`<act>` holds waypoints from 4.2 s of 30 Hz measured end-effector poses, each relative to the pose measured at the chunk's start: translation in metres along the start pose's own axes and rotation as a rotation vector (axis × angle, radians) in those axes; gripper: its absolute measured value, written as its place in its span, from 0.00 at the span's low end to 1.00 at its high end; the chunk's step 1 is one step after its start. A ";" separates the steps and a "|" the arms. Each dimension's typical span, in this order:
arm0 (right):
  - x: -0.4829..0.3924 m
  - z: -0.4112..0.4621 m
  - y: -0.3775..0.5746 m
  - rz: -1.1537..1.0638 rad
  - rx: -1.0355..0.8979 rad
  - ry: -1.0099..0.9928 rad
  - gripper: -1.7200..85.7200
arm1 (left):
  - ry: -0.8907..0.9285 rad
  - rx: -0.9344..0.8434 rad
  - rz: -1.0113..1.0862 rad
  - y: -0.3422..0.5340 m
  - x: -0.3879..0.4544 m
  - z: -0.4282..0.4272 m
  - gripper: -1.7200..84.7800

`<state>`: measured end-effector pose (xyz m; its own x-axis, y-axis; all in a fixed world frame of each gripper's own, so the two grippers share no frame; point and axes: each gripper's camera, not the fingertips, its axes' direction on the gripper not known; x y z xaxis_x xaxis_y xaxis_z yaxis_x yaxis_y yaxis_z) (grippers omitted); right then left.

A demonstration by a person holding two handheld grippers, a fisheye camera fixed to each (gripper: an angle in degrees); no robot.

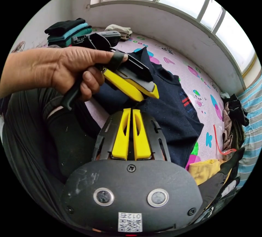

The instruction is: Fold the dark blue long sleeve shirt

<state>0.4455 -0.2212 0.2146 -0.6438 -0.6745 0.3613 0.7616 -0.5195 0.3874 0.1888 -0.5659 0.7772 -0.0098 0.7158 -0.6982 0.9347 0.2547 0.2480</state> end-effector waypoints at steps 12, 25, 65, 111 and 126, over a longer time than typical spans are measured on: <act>0.020 -0.022 0.006 0.098 0.070 0.025 0.01 | -0.001 0.024 -0.045 0.032 -0.018 -0.025 0.16; 0.039 0.000 0.010 -0.010 0.045 -0.001 0.01 | -0.046 -0.080 0.011 -0.018 -0.011 0.028 0.10; 0.308 0.211 -0.033 0.280 -0.281 -0.378 0.01 | -0.024 -0.174 0.254 -0.031 -0.018 0.049 0.06; 0.240 0.204 -0.056 0.000 -0.279 -0.389 0.01 | -0.257 -0.283 0.248 -0.066 0.025 0.074 0.04; 0.280 0.118 -0.001 0.256 -0.056 -0.499 0.01 | -0.072 -0.191 0.133 -0.076 0.012 0.019 0.03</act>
<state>0.2556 -0.3476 0.4156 -0.3845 -0.4601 0.8003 0.8921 -0.4082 0.1939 0.1246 -0.5891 0.7369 0.1406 0.7045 -0.6956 0.8419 0.2846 0.4584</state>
